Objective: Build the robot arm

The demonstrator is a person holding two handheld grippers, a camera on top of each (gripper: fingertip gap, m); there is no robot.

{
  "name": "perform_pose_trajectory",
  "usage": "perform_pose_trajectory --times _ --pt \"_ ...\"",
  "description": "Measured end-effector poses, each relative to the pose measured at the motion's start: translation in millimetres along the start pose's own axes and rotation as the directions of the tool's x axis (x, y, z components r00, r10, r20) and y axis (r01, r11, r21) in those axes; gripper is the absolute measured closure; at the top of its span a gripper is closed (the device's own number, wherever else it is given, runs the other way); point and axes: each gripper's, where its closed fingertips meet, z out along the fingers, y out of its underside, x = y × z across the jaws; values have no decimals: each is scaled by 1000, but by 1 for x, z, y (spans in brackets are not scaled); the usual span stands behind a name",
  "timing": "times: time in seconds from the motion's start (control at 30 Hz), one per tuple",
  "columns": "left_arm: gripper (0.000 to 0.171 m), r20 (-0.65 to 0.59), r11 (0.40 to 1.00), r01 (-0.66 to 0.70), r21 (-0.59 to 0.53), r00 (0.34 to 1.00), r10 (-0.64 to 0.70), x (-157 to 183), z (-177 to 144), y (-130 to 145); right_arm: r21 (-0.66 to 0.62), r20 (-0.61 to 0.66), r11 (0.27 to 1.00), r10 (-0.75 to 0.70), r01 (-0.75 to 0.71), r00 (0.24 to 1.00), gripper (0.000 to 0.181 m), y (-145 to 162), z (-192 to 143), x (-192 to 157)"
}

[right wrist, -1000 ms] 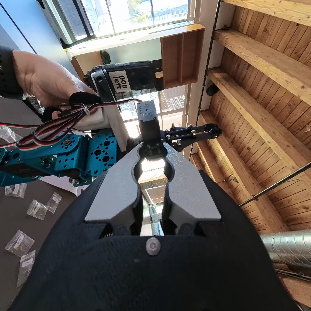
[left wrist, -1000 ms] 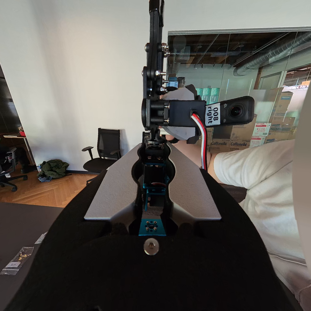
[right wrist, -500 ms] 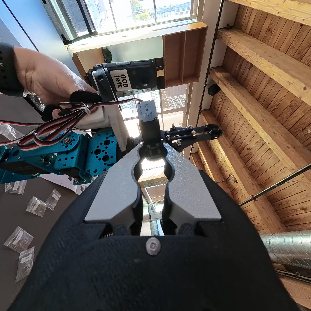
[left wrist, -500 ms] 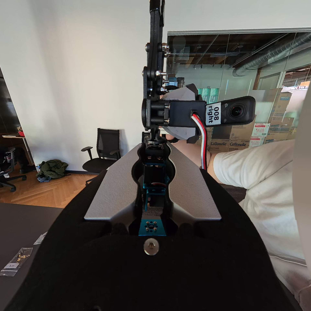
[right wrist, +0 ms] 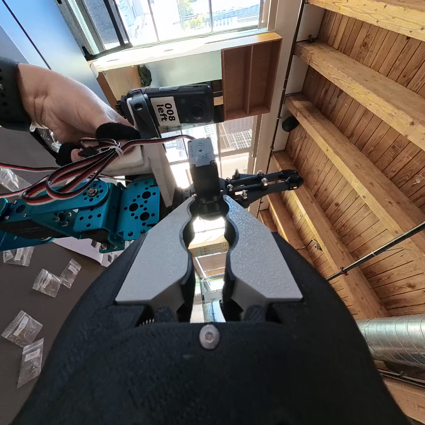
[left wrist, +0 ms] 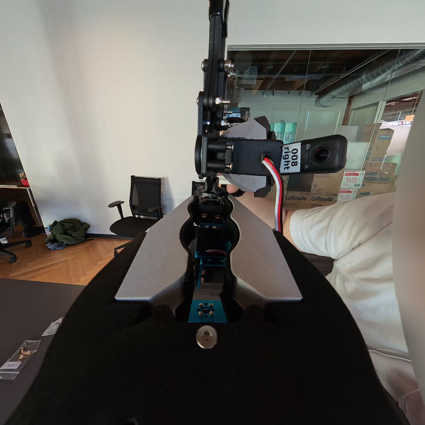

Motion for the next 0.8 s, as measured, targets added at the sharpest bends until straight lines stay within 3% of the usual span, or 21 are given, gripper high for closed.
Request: perform_pose_trajectory --times 0.33,0.53,0.7,0.8 --pt "141 -44 999 20 43 999 -18 6 -9 -6 19 -45 999 27 -26 999 154 0 -5 4" --pt "129 13 1000 17 19 1000 -17 3 -18 -3 35 -48 998 45 -43 998 150 -3 -11 6" --pt "129 81 991 16 130 996 -27 -1 -53 -22 68 -60 994 92 -88 994 147 -8 -26 12" --pt "129 170 965 10 262 984 -57 -5 -89 -44 75 -75 975 217 -211 973 147 -2 -50 13"
